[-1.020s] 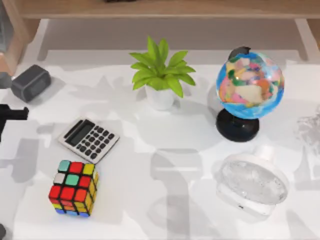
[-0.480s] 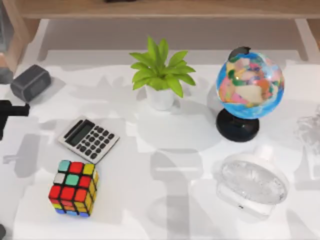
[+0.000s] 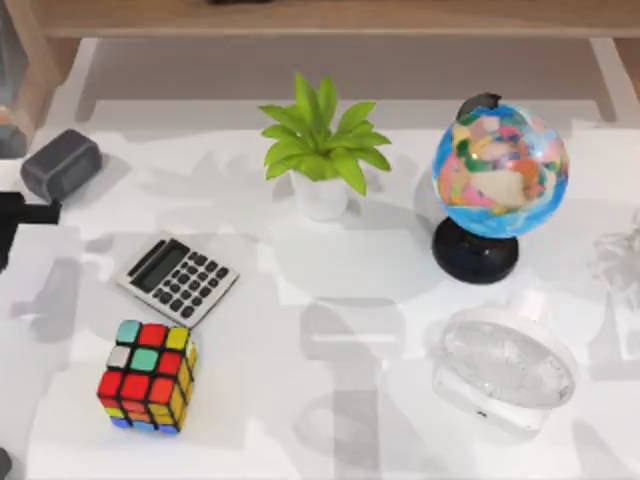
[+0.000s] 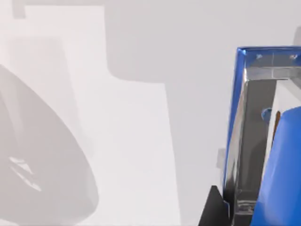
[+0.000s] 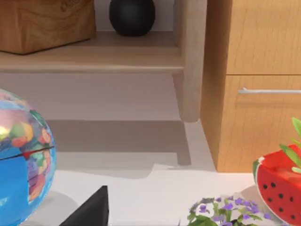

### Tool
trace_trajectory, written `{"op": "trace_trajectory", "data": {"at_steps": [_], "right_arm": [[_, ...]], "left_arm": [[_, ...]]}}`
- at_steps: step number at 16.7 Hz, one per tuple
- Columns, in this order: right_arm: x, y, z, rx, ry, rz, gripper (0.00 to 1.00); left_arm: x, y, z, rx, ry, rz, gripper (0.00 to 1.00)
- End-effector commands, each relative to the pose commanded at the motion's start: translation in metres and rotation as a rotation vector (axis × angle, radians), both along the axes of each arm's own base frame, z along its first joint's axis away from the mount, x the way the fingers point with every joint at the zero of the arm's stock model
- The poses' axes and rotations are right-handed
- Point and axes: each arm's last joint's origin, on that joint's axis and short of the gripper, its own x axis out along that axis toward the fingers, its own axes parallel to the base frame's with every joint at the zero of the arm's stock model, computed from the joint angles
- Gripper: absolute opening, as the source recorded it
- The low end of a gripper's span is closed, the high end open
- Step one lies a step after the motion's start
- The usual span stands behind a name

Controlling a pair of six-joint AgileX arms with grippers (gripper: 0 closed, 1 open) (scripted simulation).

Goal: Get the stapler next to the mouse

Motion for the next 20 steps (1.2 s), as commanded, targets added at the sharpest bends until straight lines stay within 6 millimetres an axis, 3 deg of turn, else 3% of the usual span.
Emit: {"op": "trace_trajectory", "data": {"at_steps": [9,13,20], "right_arm": [[0.0,0.0,0.0,0.0,0.0,0.0,1.0],[0.0,0.0,0.0,0.0,0.0,0.0,1.0],[0.0,0.0,0.0,0.0,0.0,0.0,1.0]], "left_arm": [[-0.01,0.003,-0.034,-0.001,0.098,0.023,0.0],[-0.01,0.003,-0.034,-0.001,0.098,0.023,0.0],[-0.01,0.003,-0.034,-0.001,0.098,0.023,0.53]]}}
